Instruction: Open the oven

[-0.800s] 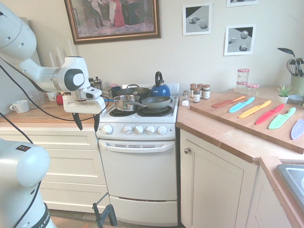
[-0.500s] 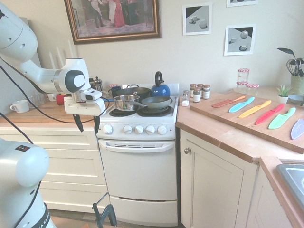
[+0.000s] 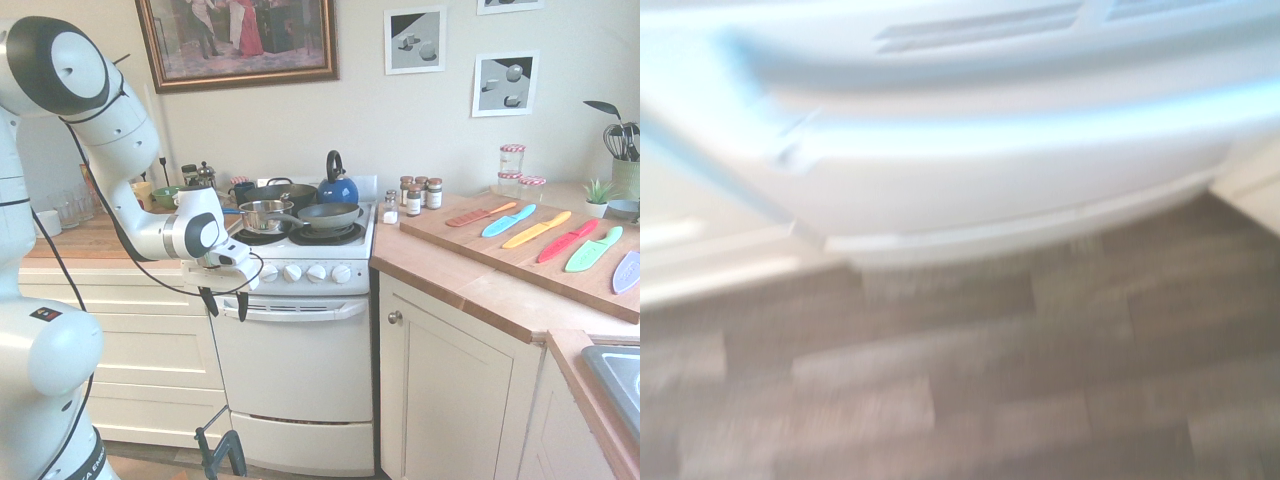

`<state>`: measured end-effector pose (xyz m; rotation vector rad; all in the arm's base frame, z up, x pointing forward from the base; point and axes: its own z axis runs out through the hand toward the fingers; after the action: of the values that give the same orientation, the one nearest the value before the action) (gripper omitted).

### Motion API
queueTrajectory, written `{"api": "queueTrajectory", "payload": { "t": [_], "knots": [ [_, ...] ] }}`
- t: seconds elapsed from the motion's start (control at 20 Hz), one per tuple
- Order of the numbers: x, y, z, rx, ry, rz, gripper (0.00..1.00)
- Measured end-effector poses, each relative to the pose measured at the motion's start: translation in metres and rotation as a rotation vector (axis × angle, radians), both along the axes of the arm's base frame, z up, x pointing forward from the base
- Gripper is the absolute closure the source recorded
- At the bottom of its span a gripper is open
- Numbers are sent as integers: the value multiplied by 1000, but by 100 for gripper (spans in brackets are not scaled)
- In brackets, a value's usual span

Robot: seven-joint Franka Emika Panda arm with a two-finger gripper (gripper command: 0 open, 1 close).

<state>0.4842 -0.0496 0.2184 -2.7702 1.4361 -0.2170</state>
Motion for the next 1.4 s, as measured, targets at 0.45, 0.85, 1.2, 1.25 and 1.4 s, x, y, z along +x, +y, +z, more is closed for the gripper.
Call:
{"api": "queueTrajectory", "payload": {
  "t": [0.45,0.85,1.2,1.25,1.4],
  "knots": [
    [81,-19,-22,-12,-53,68,0],
    [110,-30,-59,-5,-37,107,0],
    [80,-38,-68,-12,-77,135,0],
    [71,-42,-70,-11,-69,138,0],
    [33,-57,-80,-2,-10,152,0]
  ]
}}
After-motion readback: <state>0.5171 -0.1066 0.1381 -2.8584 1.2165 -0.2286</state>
